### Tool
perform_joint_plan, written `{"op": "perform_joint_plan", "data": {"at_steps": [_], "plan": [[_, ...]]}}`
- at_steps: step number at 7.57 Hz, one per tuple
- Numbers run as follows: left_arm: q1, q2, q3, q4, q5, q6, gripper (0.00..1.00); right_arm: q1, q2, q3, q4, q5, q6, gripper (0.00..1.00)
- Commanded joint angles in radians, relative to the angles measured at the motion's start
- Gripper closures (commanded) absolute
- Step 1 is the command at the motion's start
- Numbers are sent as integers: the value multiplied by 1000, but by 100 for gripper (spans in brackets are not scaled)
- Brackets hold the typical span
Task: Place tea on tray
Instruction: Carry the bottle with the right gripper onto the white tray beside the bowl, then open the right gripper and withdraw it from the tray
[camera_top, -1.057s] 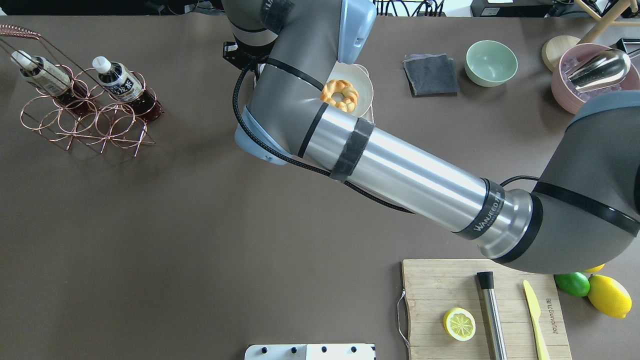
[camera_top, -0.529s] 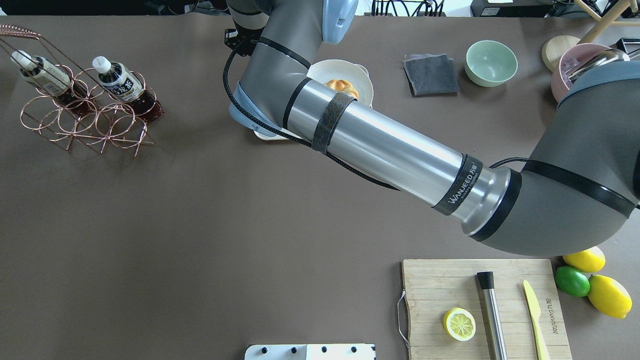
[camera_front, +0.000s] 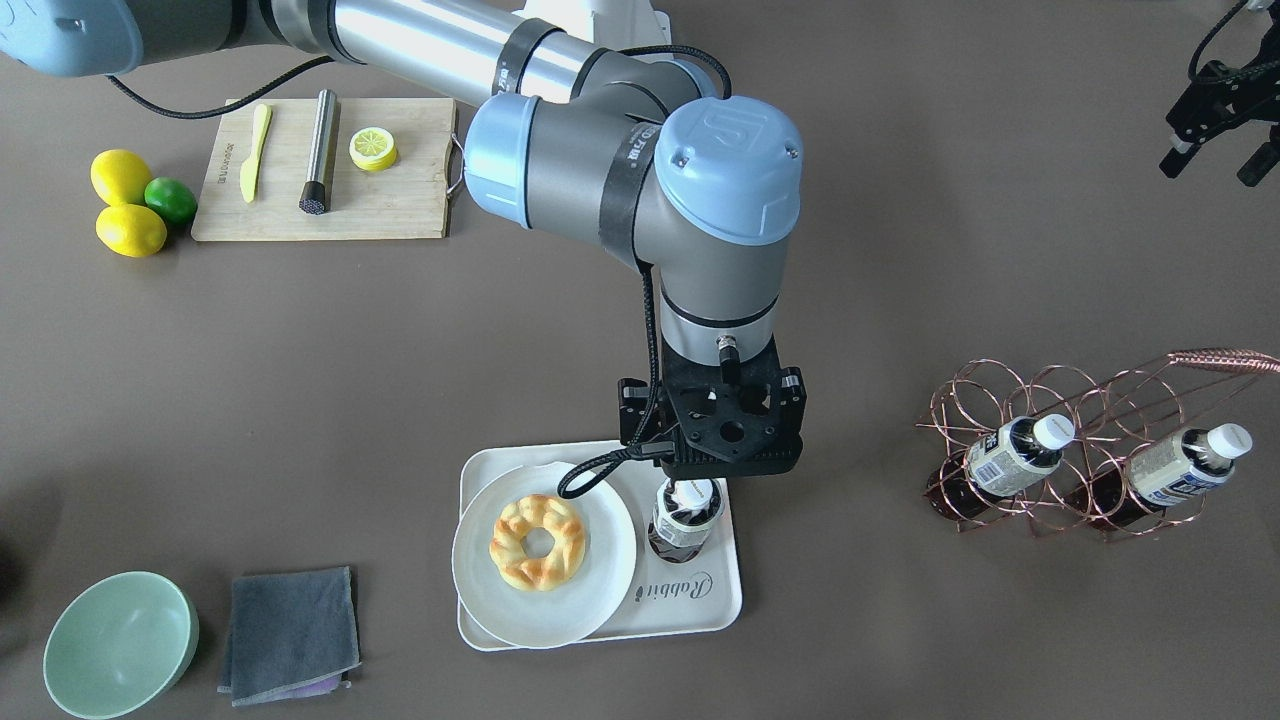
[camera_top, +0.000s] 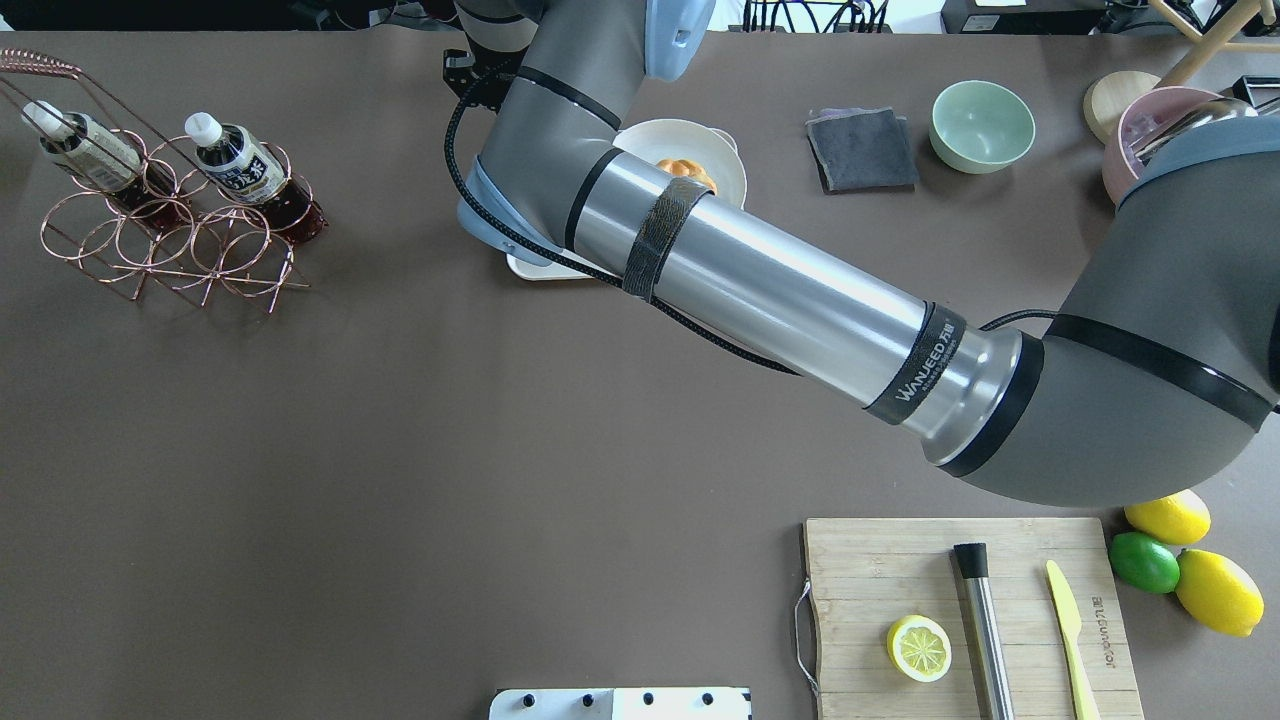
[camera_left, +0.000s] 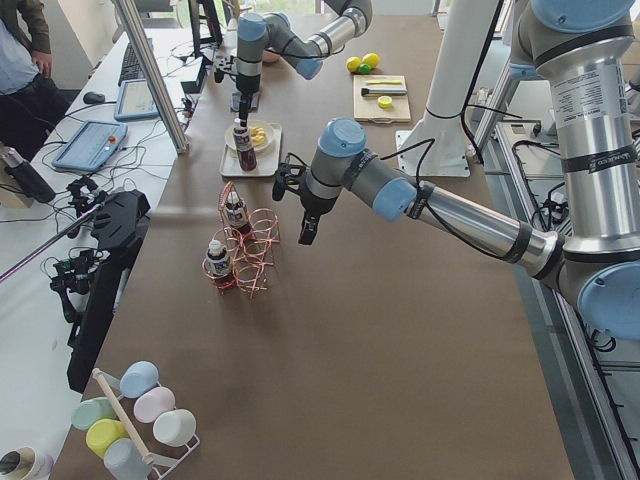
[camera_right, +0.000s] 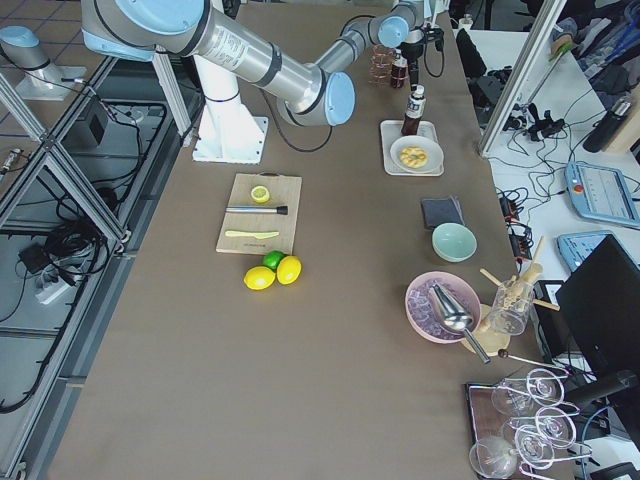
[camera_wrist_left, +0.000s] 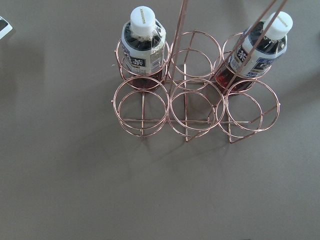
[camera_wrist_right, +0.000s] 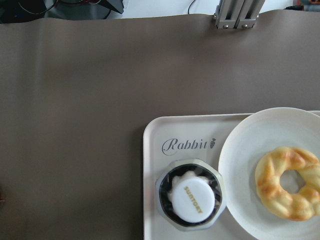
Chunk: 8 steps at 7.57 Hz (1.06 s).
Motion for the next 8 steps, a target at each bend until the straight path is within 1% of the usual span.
{"op": "perform_joint_plan", "data": {"at_steps": [1,2,3,4,5,6,7,8], "plan": [[-61,57,-3,-1,-101,0,10,41,-236,381,-145,110,-55,0],[-108,102,-10,-2,-143,27,10,92,-420,590,-176,153,-129,0],[-119,166,12,1,-148,97,10,171,-569,738,-237,234,-254,0],[-122,179,29,4,-143,125,5,255,-730,864,-270,282,-396,0],[-121,188,55,6,-140,162,4,325,-909,967,-273,323,-513,0],[-124,188,101,13,-145,275,4,406,-1085,1034,-270,372,-624,0],[-130,186,112,22,-143,294,4,504,-1203,1049,-272,400,-787,0],[-132,189,138,23,-145,338,4,581,-1290,1034,-273,400,-980,0]]}}
